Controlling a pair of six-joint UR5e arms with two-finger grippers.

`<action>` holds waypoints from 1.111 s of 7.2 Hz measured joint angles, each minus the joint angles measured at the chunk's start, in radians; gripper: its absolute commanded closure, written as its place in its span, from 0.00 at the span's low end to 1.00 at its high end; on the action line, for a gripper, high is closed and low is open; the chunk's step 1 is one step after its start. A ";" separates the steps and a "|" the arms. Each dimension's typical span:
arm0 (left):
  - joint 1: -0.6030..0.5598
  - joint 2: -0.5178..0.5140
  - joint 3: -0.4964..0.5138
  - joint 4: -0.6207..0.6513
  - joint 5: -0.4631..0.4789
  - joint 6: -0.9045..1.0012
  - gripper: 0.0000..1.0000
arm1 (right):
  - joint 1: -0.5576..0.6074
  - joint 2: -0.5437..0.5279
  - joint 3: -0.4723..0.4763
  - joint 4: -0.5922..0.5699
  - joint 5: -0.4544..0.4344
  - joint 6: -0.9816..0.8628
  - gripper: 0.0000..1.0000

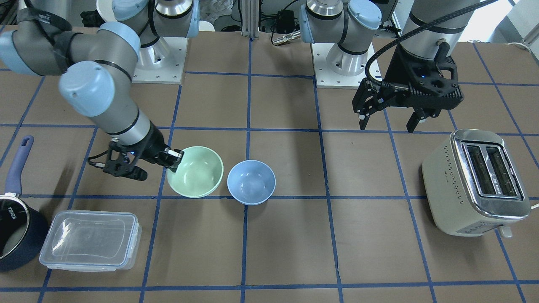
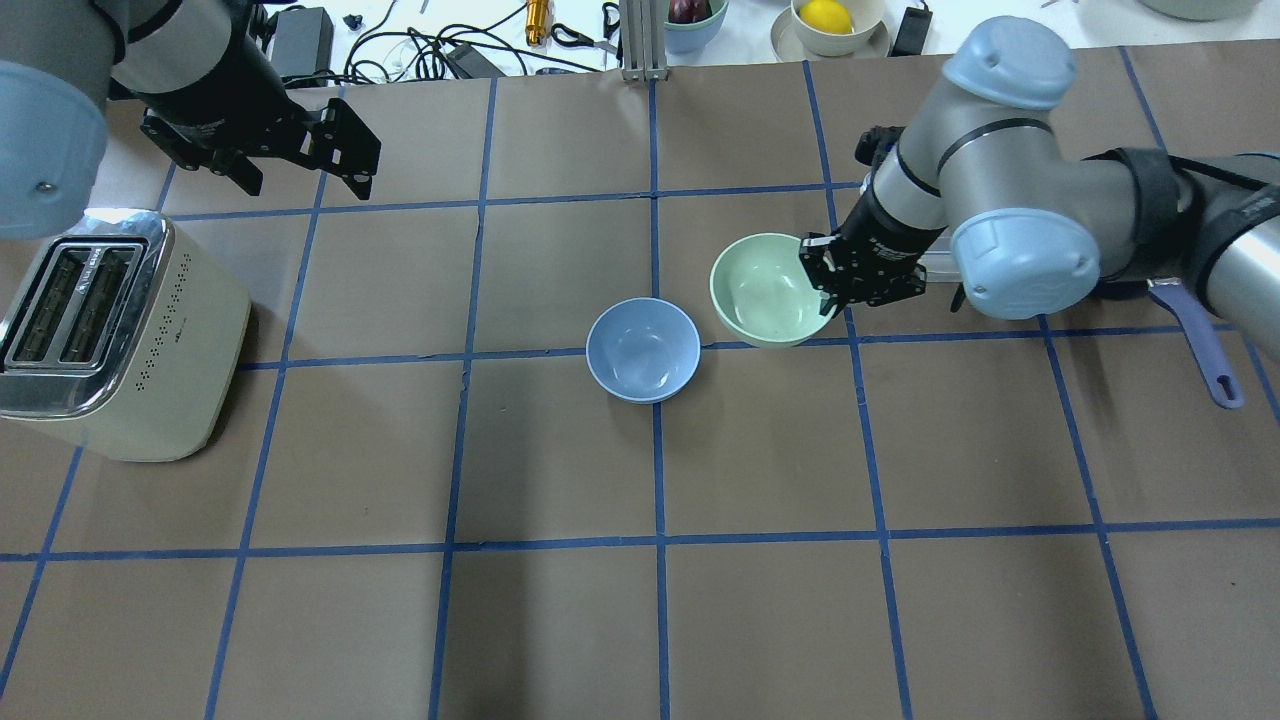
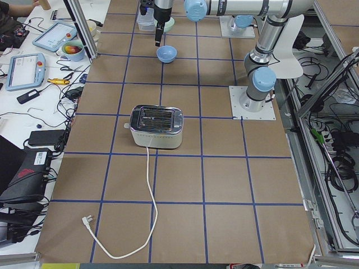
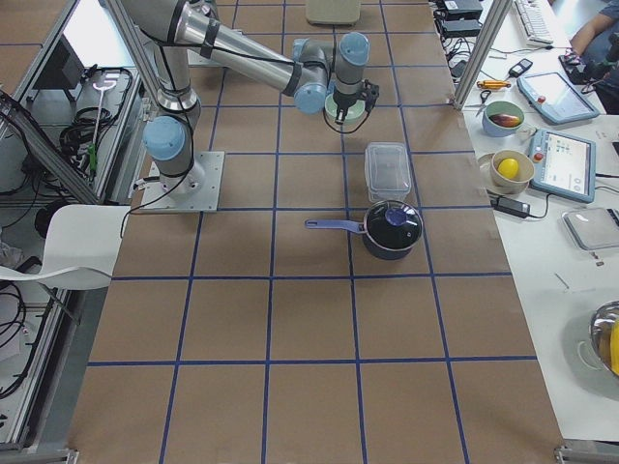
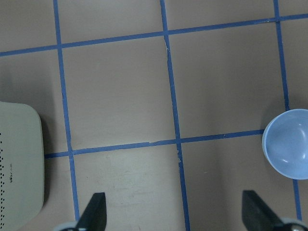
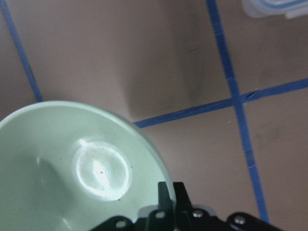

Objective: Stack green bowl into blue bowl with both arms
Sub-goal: 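Lift the green bowl with the right gripper over the blue bowl, then lower the pale green bowl into the light blue bowl and open the right gripper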

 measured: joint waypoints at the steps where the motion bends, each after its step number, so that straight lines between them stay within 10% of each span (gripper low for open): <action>1: 0.001 0.002 -0.009 0.012 -0.002 -0.002 0.00 | 0.071 0.021 -0.004 -0.036 -0.001 0.068 1.00; 5: 0.003 0.010 -0.029 0.028 -0.007 -0.003 0.00 | 0.214 0.116 -0.006 -0.178 -0.015 0.200 0.95; 6: 0.003 0.010 -0.030 0.029 -0.007 -0.004 0.00 | 0.224 0.129 -0.006 -0.190 -0.020 0.206 0.24; 7: 0.002 0.011 -0.031 0.031 -0.007 -0.004 0.00 | 0.227 0.136 -0.006 -0.196 -0.029 0.207 0.00; 8: 0.002 0.011 -0.032 0.031 -0.007 -0.004 0.00 | 0.228 0.140 -0.007 -0.201 -0.039 0.206 0.00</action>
